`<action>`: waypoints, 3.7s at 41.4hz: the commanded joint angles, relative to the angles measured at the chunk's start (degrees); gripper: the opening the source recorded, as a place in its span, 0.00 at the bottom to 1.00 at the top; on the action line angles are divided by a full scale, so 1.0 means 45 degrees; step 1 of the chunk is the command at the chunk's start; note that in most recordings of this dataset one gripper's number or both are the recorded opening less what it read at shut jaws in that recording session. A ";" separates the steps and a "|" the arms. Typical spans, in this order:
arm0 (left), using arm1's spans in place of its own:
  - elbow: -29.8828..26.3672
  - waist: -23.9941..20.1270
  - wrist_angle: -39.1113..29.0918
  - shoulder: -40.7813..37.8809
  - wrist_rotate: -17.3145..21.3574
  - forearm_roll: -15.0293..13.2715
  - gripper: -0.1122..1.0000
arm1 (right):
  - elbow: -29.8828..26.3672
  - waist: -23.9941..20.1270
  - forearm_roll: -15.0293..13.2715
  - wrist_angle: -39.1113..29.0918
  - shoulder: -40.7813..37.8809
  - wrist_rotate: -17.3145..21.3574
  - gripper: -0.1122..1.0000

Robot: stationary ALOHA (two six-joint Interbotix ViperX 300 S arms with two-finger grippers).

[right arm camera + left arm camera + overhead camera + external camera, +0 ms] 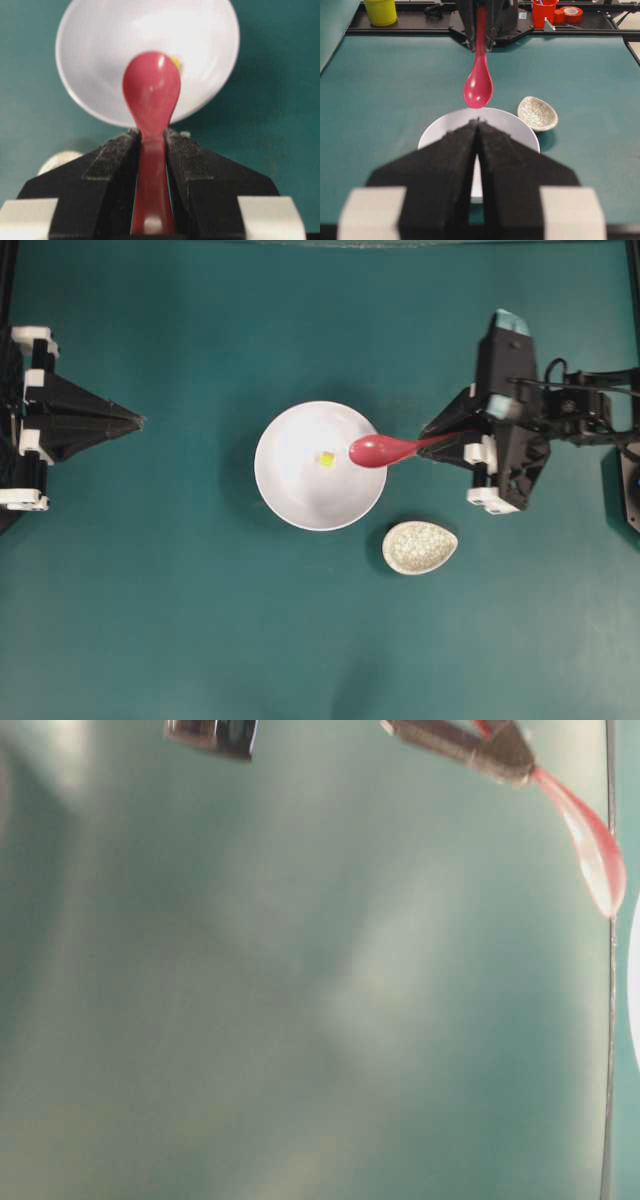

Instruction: Scoop the yellow hexagonal prism block from the bowl with a spoon using the right arm.

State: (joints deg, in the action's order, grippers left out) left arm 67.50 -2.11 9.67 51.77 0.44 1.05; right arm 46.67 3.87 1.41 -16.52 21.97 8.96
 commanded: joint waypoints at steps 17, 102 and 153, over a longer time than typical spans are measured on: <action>-0.0195 0.0000 0.0137 -0.0137 0.0020 0.0020 0.11 | -0.2793 0.0254 0.0020 -0.3086 -0.2266 0.0391 0.31; -0.0234 -0.0020 0.0137 0.0000 0.0039 0.0020 0.11 | -0.5176 0.0039 0.0293 -0.3867 -0.5645 0.0313 0.31; -0.0332 -0.0020 0.0137 0.0000 -0.0078 0.0020 0.11 | -0.5605 -0.0039 0.0527 -0.2441 -0.5879 0.0313 0.31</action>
State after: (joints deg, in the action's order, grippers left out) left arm 67.59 -2.02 9.76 52.03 0.18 1.05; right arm 22.68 3.78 3.60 -27.95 -6.42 10.46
